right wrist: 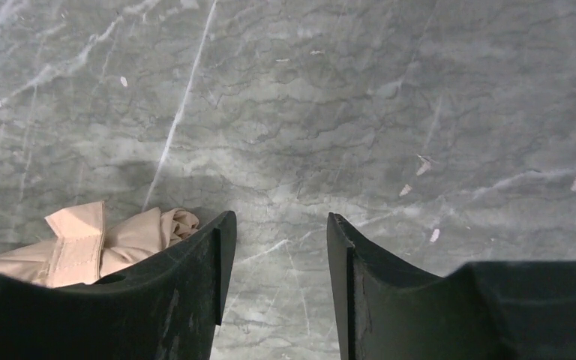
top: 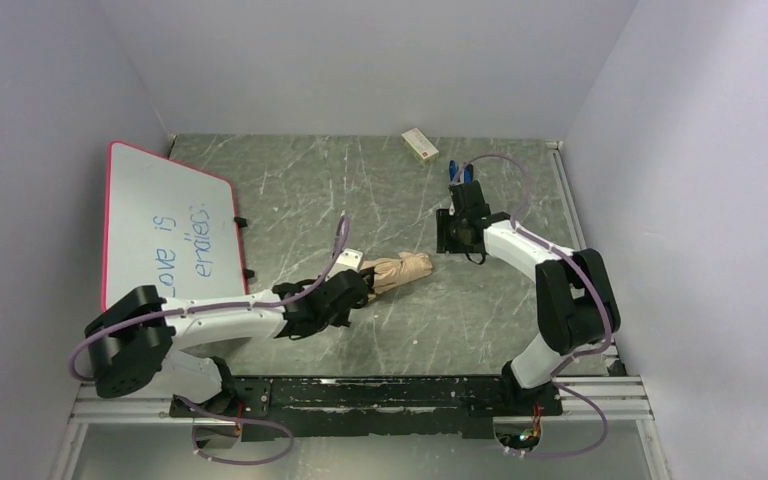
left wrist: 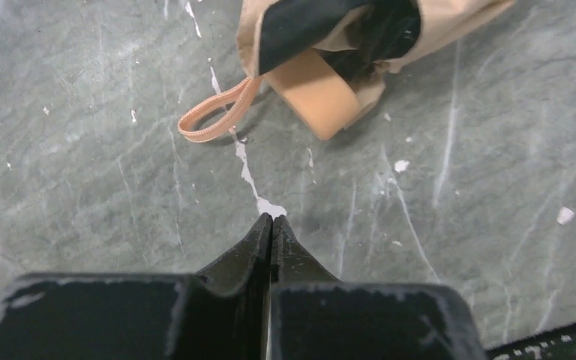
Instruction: Put away the umbrella
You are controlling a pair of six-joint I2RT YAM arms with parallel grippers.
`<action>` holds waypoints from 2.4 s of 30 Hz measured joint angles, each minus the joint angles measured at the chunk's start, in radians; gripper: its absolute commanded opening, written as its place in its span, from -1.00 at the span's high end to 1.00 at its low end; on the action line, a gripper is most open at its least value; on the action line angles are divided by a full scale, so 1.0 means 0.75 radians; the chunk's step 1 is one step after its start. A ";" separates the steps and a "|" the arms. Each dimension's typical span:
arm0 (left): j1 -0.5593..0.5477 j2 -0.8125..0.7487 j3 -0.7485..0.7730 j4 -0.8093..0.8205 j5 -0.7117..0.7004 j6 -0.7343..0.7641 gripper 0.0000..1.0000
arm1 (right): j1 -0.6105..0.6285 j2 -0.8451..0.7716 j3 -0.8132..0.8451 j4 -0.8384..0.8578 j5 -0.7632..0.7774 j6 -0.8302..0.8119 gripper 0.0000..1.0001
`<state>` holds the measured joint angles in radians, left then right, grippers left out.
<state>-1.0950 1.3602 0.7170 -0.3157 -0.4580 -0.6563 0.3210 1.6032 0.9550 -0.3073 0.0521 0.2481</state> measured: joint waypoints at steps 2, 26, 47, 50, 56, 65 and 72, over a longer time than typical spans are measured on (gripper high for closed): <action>0.022 0.036 0.000 0.013 0.016 -0.002 0.91 | -0.001 0.036 0.017 -0.018 -0.016 -0.011 0.10; 0.142 0.438 0.208 0.188 0.079 0.204 0.90 | 0.082 0.171 0.053 -0.090 -0.278 -0.160 0.57; 0.360 0.053 0.275 0.079 0.089 0.409 -0.34 | 0.215 -0.429 -0.013 -0.073 0.349 0.002 -0.57; 0.374 -0.176 0.274 0.060 0.054 0.432 -0.57 | 0.212 -0.567 -0.006 -0.088 0.394 0.006 -0.95; 0.382 -0.527 0.254 0.006 -0.027 0.455 -0.94 | 0.211 -0.762 0.045 -0.185 0.391 0.037 -1.00; 0.382 -0.890 0.226 -0.179 -0.134 0.466 -0.94 | 0.211 -1.064 -0.039 -0.238 0.509 -0.035 -1.00; 0.382 -0.993 0.145 -0.268 -0.284 0.431 -0.94 | 0.211 -1.287 -0.222 -0.183 0.462 0.065 -1.00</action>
<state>-0.8082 0.6155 0.8257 -0.5163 -0.6712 -0.3328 0.4793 0.6376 0.7887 -0.4446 0.3988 0.2970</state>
